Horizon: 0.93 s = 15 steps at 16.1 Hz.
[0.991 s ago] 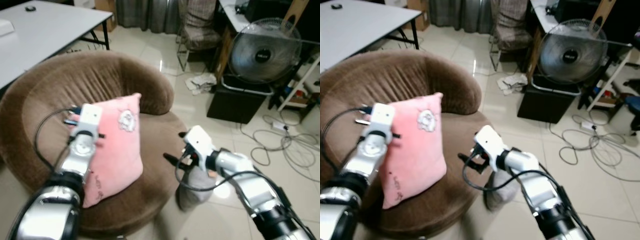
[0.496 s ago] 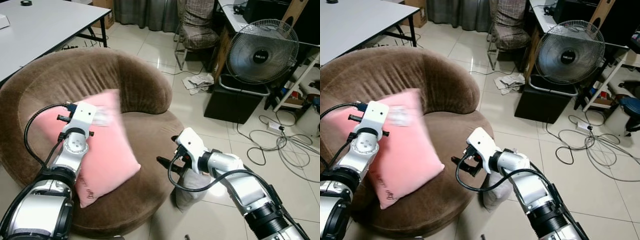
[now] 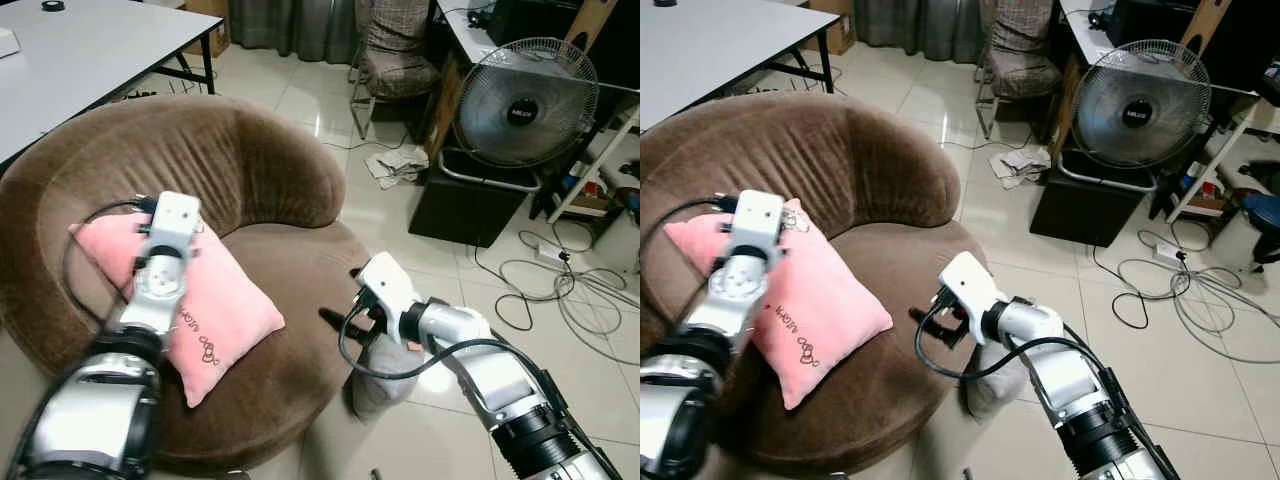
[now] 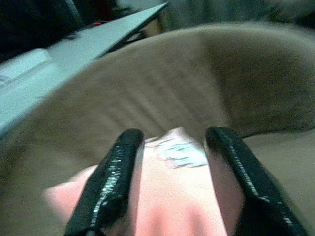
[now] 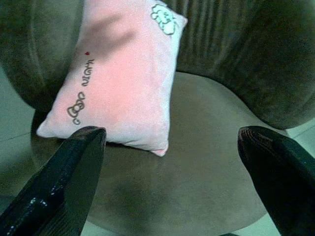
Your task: Move the pillow to the sofa from floor
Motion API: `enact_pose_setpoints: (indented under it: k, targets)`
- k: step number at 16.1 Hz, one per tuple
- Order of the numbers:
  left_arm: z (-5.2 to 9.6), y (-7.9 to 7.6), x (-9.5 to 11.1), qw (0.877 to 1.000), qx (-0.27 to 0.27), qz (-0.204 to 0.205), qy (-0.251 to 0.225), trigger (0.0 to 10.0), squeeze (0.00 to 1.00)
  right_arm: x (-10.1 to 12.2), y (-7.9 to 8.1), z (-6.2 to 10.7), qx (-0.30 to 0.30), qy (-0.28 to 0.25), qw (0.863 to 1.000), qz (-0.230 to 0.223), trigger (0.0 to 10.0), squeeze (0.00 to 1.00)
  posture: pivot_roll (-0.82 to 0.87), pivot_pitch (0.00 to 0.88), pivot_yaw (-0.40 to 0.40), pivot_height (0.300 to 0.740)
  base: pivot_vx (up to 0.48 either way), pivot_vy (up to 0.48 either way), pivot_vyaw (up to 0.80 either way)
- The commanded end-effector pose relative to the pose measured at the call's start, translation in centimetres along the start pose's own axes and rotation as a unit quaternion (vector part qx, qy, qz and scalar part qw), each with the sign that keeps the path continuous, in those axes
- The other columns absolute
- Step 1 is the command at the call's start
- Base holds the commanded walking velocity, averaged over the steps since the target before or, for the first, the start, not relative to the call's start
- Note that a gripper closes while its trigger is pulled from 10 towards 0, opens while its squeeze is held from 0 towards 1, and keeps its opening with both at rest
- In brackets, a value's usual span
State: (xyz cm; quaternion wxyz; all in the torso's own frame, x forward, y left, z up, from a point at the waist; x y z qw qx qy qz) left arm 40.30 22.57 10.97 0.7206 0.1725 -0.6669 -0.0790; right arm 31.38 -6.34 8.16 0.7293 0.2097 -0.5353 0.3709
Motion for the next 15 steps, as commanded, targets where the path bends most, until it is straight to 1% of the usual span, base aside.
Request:
enact_pose_setpoints:
  k: [1, 2, 3, 4, 5, 6, 7, 8, 10, 11, 13, 15]
  targets:
    - [0.0, -0.9, 1.5, 0.998, -0.028, 0.046, -0.038, 10.0, 0.00, 0.4, -1.2, 0.7, -0.039, -0.007, 0.999, 0.004, 10.0, 0.00, 0.02, 0.000, -0.069, 0.740, 0.000, 0.000, 0.00]
    - [1.2, -2.5, 2.2, 0.992, -0.065, 0.085, -0.066, 10.0, 0.00, 0.4, -2.6, 1.0, -0.107, -0.016, 0.994, -0.015, 10.0, 0.00, 0.02, 0.000, -0.044, 0.740, 0.000, 0.000, 0.00]
    - [1.6, -2.8, 2.3, 0.990, -0.073, 0.092, -0.072, 10.0, 0.00, 0.3, -2.9, 1.1, -0.121, -0.016, 0.992, -0.020, 10.0, 0.00, 0.02, 0.000, -0.044, 0.740, 0.000, 0.000, 0.00]
    - [2.6, -3.9, 1.9, 0.988, -0.097, 0.097, -0.068, 10.0, 0.00, 0.2, -3.5, 1.6, -0.144, -0.023, 0.988, -0.040, 10.0, 0.00, 0.03, 0.000, -0.041, 0.740, 0.000, 0.000, 0.00]
    - [4.2, -4.8, 1.4, 0.986, -0.115, 0.095, -0.071, 10.0, 0.00, -0.3, -4.4, 2.2, -0.177, -0.029, 0.982, -0.061, 10.0, 0.00, 0.04, 0.000, -0.034, 0.740, 0.000, 0.000, 0.00]
    - [5.4, -5.2, 1.2, 0.985, -0.123, 0.096, -0.079, 10.0, 0.00, -0.8, -5.2, 2.8, -0.206, -0.028, 0.976, -0.068, 10.0, 0.00, 0.05, 0.000, -0.029, 0.740, 0.000, 0.000, 0.00]
    - [6.3, -5.4, 1.1, 0.984, -0.122, 0.107, -0.077, 10.0, 0.00, -1.0, -5.6, 3.4, -0.226, -0.029, 0.971, -0.074, 10.0, 0.00, 0.05, 0.000, -0.025, 0.740, 0.000, 0.000, 0.00]
    - [6.9, -5.6, 1.3, 0.983, -0.125, 0.107, -0.082, 10.0, 0.00, -1.2, -5.6, 3.9, -0.232, -0.029, 0.970, -0.072, 10.0, 0.00, 0.07, 0.000, -0.025, 0.740, 0.000, 0.000, 0.00]
    - [7.6, -6.0, 1.6, 0.983, -0.138, 0.083, -0.083, 10.0, 0.00, -1.5, -5.4, 3.9, -0.236, -0.026, 0.969, -0.071, 10.0, 0.00, 0.07, 0.000, -0.024, 0.740, 0.000, 0.000, 0.00]
    - [7.8, -5.8, 1.6, 0.985, -0.139, 0.070, -0.080, 10.0, 0.00, -1.5, -5.3, 3.8, -0.239, -0.026, 0.968, -0.072, 10.0, 0.00, 0.07, 0.000, -0.023, 0.740, 0.000, -0.345, 0.00]
    - [7.8, -5.5, 1.6, 0.986, -0.136, 0.061, -0.075, 10.0, 0.00, -1.3, -5.2, 3.5, -0.243, -0.029, 0.967, -0.076, 10.0, 0.00, 0.08, 0.000, -0.022, 0.740, 0.000, -0.420, 0.00]
    - [7.8, -5.4, 1.7, 0.987, -0.134, 0.051, -0.070, 10.0, 0.00, -0.9, -5.6, 3.0, -0.252, -0.035, 0.965, -0.070, 10.0, 0.00, 0.08, 0.000, -0.020, 0.740, 0.000, -0.476, 0.00]
Point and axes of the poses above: a point about 5 cm out from each wrist's last joint towards the gripper, its own z axis pointing back from the gripper into the wrist, its own x axis along the axis of the wrist's last joint, y = z × x, the point moved 4 cm from there along -z, pointing out of the wrist towards the gripper, and after that the axes turned 2 degrees about -z, right-handed, at the moved point
